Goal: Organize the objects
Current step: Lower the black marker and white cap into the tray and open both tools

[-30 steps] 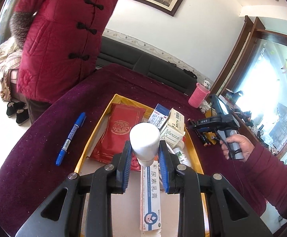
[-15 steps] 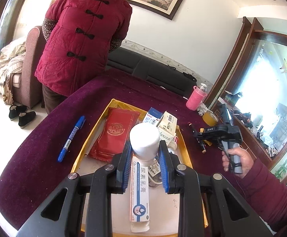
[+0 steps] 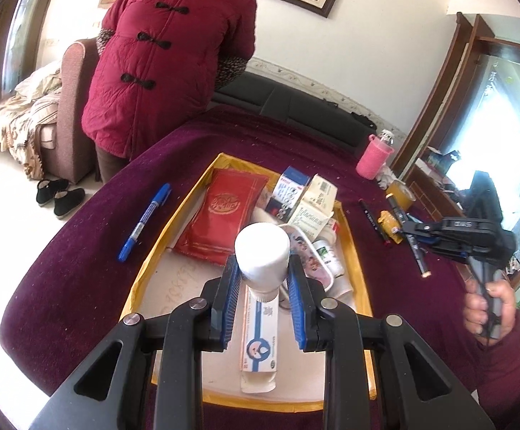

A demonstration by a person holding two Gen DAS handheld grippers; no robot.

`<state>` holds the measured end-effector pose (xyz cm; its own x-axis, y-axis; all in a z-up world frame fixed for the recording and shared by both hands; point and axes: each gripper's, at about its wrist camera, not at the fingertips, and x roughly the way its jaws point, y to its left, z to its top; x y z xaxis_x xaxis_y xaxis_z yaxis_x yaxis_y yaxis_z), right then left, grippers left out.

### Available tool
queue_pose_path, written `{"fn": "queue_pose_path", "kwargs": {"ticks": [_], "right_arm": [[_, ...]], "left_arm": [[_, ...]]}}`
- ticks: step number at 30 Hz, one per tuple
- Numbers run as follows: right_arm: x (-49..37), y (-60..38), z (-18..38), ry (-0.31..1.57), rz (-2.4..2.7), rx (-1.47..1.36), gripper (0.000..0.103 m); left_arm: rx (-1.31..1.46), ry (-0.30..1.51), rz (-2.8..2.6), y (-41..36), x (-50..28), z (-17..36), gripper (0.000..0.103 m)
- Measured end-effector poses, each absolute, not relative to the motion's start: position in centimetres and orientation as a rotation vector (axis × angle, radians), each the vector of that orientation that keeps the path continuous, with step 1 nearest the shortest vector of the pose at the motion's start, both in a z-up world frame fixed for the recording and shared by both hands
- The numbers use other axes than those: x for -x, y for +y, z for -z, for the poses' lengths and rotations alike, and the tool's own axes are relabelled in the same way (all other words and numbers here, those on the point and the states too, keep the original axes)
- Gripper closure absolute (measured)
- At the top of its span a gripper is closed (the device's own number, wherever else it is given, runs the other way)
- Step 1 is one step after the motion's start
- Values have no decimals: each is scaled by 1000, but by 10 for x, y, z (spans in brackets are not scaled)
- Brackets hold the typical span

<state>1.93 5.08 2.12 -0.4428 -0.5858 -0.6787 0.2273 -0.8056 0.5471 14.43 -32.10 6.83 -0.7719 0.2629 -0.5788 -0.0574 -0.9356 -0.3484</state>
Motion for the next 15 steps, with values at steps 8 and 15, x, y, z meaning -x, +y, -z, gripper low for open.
{"fn": "queue_pose_path", "kwargs": {"ticks": [8,15], "right_arm": [[-51,-14,-6,-536,2013,-1258,90],[-66,-80,15,-487,1862,-1310,90]], "left_arm": [[1156,-438,-2789,-325,-135,-47,81],[1343,-384,-2771,-331,-116,-33,81]]}}
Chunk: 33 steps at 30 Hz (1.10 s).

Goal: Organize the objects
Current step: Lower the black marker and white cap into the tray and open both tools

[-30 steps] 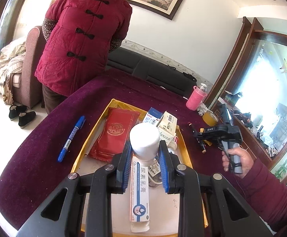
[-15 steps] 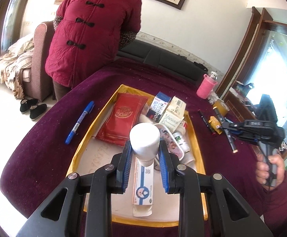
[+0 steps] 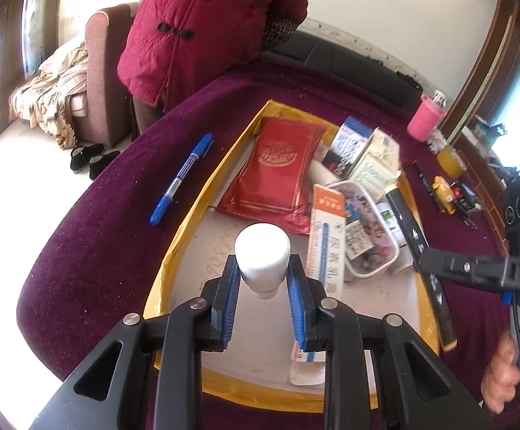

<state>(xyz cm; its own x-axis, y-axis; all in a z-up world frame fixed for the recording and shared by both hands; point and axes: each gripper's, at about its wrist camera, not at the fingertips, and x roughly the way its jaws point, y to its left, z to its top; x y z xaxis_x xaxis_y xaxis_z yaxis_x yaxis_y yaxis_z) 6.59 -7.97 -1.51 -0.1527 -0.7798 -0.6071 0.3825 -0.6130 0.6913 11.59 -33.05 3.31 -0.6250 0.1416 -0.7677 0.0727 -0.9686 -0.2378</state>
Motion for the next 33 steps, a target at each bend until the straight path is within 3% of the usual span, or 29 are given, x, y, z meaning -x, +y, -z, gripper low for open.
{"fn": "queue_pose_path", "kwargs": {"ticks": [8,17,20,22,26,28,33], "right_arm": [[-82,-129,31,-330,1889,-1356,90],[-86,-158,32,-270,1872,-1353,87],[-87,-166,28,-216,1911,-1324,77],[-88,-168,23,-189,1942,-1294,70],[-84,-160,16,-200,2001,-1247,54],[-77,-149,11,-270,2018,-1229,53],[-55,-119,6,-419,2092,-1209,46]], "left_arm": [[1476,-366,-2713,-332,-94,-19,81],[1435,-436,-2752,-342,-99,-24,79],[1405,-493,-2758,-345,-105,-31,66],[1354,-525,-2778,-347,-112,-39,52],[1267,-559,-2802,-348,-120,-50,47],[1245,-543,-2807,-343,-122,-54,42],[1249,-378,-2900,-323,-124,-61,41]]}}
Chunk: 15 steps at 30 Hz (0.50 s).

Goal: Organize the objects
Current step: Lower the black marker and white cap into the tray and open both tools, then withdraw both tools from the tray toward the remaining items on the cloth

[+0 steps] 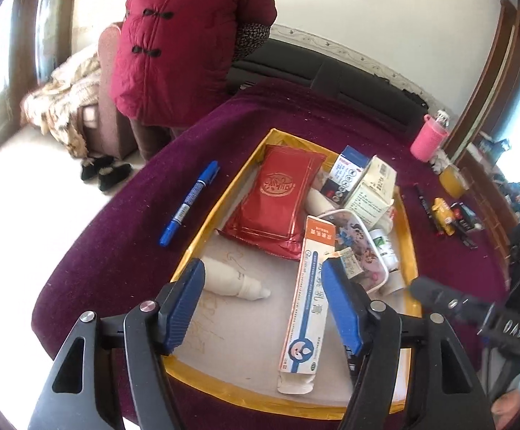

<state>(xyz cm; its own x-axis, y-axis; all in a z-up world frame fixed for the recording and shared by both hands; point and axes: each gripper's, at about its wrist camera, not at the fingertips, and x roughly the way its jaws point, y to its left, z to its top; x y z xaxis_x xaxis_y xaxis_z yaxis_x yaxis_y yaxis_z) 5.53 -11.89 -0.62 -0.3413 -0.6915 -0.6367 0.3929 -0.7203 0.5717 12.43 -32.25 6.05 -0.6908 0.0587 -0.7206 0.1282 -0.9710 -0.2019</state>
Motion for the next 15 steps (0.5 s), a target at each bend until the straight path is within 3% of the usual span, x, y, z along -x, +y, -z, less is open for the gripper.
{"fn": "queue_pose_path", "kwargs": {"ticks": [10,12,15], "right_arm": [[-59,-26,-4,-564,2308,-1172,41],[-66,-12,-7,-579,2343,-1151,34],[-73,12,-15,-610,2399,-1111,33]], "left_arm": [[-1079,-24,2904,-240,-127,-93,37],[-1066,-91,2929,-220,-127,-96,37],[-1089,-141,2958,-195,-125,-98,36]]}}
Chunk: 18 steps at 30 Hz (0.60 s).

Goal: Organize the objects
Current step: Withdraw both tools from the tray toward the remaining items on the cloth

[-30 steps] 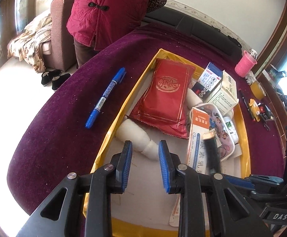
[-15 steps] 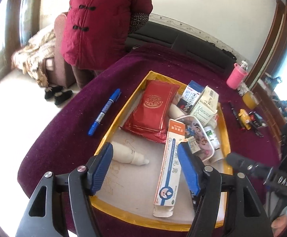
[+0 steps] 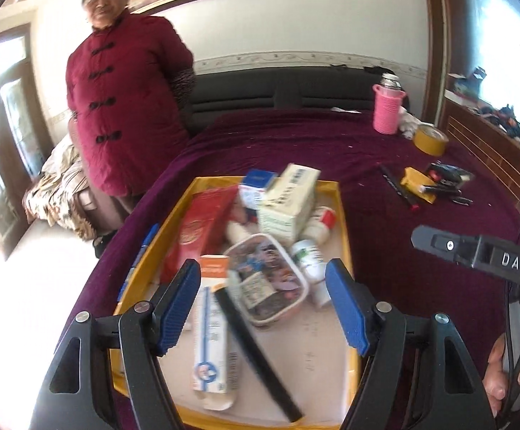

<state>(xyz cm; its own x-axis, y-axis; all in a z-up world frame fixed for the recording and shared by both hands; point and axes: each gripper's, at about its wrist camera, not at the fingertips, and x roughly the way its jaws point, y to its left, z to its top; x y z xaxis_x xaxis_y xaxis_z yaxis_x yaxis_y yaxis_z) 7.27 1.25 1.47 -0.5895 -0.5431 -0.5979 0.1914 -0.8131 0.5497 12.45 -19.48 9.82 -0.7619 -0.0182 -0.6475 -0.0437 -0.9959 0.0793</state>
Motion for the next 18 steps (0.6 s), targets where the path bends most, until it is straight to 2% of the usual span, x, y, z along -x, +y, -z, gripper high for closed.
{"fn": "queue_pose_path", "kwargs": {"ticks": [18], "right_arm": [[-69,144,-24,-735,2595,-1075,30]], "left_arm": [[1187,374,-2794,-92,-101,-80,37]]}}
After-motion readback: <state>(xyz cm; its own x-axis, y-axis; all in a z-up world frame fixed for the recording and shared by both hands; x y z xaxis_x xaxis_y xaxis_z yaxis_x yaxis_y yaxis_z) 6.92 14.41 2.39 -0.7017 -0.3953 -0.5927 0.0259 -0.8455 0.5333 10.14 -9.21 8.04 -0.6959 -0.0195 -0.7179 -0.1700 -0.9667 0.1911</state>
